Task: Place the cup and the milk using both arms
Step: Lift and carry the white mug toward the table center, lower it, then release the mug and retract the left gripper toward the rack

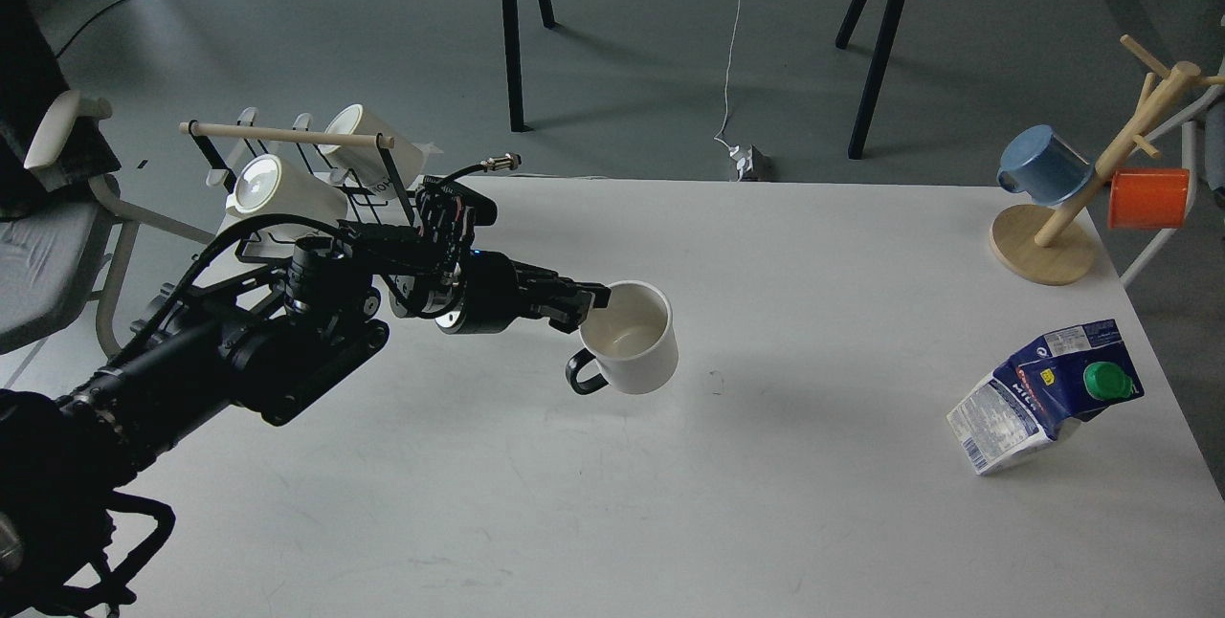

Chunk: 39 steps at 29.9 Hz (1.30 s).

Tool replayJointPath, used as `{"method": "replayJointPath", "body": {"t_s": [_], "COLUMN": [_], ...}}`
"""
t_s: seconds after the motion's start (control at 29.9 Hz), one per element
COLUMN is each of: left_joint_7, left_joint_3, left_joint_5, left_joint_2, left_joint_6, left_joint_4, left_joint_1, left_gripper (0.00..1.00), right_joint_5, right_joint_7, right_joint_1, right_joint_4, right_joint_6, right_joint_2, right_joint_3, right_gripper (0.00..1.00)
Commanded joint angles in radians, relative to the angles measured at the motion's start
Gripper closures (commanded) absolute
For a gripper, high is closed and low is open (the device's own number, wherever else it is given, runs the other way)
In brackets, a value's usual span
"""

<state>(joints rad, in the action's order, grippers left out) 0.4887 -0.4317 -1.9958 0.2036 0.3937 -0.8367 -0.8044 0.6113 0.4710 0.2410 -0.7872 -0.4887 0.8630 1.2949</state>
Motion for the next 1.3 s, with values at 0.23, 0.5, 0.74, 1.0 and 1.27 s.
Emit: {"method": "replayJointPath", "body": {"t_s": [0.23,0.5,0.74,1.0,1.27], "left_joint_7": [0.0,0.0,0.0,0.0,0.0], "left_joint_3": [0.085,0.085,0.074,0.039,-0.231], "left_joint_5": [-0.005,0.005,0.089,0.256,0.665], "left_joint_2": [-0.013,-0.012,0.014,0.092,0.243], "left_joint_6": [-0.032,-0.026,-0.013,0.071,0.095], "left_joint_4": [0.002,0.002,-0.009,-0.062,-0.085], "left_joint_1": [0.024,0.034,0.034,0.031,0.037], "left_gripper": [0.97,0.89,0.48,0.23,0.13], "right_joint_5": [-0.001,-0.001,0.001,0.007,0.249], "right_joint_7": [0.0,-0.002,0.0,0.003,0.018], "right_joint_1": [-0.002,-0.003,-0.006,-0.015,-0.159], "right_joint_4": [0.0,0.0,-0.001,-0.004,-0.018], "right_joint_6": [0.0,0.0,0.0,0.0,0.0], "right_joint_2": [0.001,-0.001,-0.002,-0.001,0.102], "right_joint_3": [-0.002,-0.003,-0.003,0.0,0.004], "right_gripper": [0.02,0.02,0.02,0.02,0.01]}}
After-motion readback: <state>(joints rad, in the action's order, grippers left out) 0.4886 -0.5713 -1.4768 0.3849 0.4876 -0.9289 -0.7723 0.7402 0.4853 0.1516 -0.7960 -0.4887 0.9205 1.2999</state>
